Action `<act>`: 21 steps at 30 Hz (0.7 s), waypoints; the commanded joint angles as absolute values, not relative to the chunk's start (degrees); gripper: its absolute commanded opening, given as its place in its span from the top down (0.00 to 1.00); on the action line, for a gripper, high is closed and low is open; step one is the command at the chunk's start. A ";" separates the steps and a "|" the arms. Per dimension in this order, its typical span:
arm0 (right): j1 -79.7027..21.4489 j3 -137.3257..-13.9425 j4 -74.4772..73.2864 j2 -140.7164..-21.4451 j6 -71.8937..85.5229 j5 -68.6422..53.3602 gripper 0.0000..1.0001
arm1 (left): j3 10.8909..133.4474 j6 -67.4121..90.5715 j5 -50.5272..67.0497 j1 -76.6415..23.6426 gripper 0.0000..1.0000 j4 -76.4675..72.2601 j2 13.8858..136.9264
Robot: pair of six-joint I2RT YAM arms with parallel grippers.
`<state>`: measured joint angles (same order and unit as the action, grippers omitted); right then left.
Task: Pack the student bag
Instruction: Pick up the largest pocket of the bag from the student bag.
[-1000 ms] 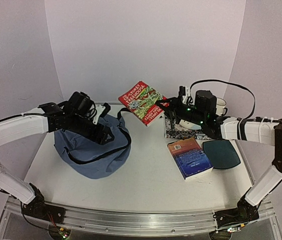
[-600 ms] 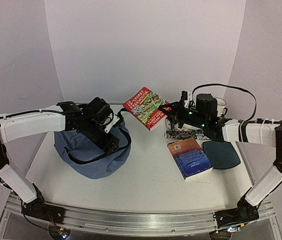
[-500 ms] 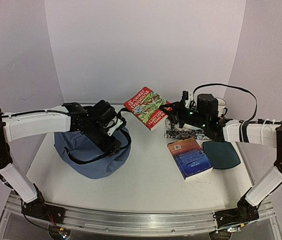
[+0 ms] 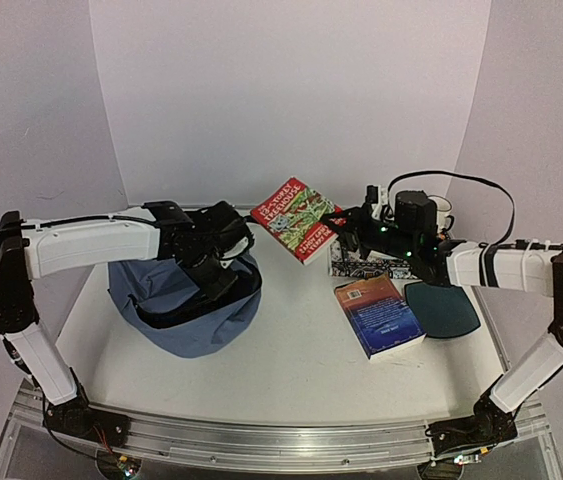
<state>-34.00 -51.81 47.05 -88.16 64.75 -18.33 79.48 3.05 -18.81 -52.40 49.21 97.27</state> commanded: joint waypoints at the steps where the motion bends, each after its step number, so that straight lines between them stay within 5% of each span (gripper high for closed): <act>1: -33.78 -51.92 51.34 -83.66 64.39 -18.31 1.00 | 84.38 2.96 -27.53 -51.97 0.89 50.22 97.58; 4: -33.80 -51.32 50.15 -83.27 64.42 -17.99 1.00 | 87.73 3.57 -28.79 -51.49 1.00 50.23 97.90; 21: -34.17 -48.22 38.50 -77.38 65.21 -18.16 1.00 | 114.69 6.27 -18.22 -49.48 1.00 49.89 104.12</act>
<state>-34.00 -47.05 34.02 -79.15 64.03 -14.76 107.77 4.99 -24.10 -48.77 54.65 104.38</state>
